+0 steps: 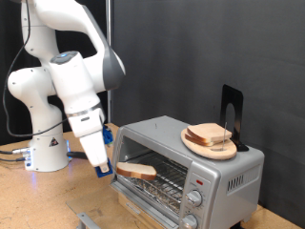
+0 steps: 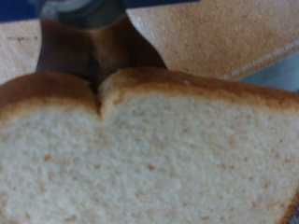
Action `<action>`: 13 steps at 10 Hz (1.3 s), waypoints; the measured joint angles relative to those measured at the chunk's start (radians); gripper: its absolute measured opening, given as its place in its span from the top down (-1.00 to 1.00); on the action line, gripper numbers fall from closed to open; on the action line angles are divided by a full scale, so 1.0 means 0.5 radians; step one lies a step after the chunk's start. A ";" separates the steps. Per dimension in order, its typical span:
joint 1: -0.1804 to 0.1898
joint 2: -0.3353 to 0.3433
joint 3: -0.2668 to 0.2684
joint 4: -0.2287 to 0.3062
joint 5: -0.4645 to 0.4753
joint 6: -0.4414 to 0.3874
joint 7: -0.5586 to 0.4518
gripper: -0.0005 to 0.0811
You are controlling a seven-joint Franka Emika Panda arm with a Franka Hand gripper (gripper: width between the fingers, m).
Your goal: Make a piece of toast with the oven
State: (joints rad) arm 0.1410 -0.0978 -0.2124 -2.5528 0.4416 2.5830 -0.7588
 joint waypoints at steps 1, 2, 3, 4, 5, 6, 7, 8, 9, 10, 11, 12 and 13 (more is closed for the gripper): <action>0.007 0.000 0.047 -0.004 -0.063 0.034 0.105 -0.19; 0.014 0.000 0.099 -0.016 -0.139 0.087 0.215 -0.19; 0.016 0.000 0.146 -0.026 -0.274 0.131 0.332 -0.19; 0.010 -0.001 0.187 -0.037 -0.484 0.196 0.463 -0.19; 0.007 -0.008 0.218 -0.057 -0.650 0.267 0.553 -0.19; 0.008 -0.025 0.239 -0.069 -0.691 0.285 0.566 -0.19; 0.010 -0.051 0.253 -0.075 -0.700 0.285 0.565 -0.19; 0.009 -0.081 0.266 -0.085 -0.737 0.285 0.572 -0.19; 0.009 -0.110 0.276 -0.099 -0.768 0.286 0.592 -0.19; 0.009 -0.139 0.286 -0.113 -0.770 0.286 0.596 -0.19; 0.009 -0.164 0.290 -0.130 -0.770 0.280 0.596 -0.19; 0.008 -0.185 0.290 -0.157 -0.770 0.271 0.596 -0.19; 0.007 -0.198 0.287 -0.186 -0.767 0.262 0.596 -0.19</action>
State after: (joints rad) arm 0.1446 -0.1969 -0.0687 -2.6457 0.0582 2.7138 -0.4607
